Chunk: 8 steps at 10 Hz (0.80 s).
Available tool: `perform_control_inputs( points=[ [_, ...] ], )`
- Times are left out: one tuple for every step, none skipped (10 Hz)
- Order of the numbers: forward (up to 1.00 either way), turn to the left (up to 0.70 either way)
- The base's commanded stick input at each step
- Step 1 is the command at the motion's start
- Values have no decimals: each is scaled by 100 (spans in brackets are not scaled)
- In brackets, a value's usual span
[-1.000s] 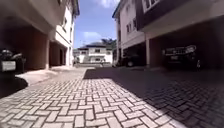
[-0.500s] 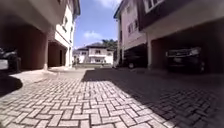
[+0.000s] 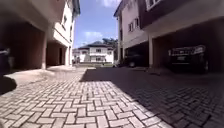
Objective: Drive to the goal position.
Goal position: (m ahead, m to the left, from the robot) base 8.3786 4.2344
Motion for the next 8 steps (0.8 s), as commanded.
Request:
perform_control_inputs(
  points=[
    [50,0],
    [50,0],
    [50,0],
    [50,0],
    [50,0],
    [50,0],
    [50,0],
    [50,0]
  ],
)
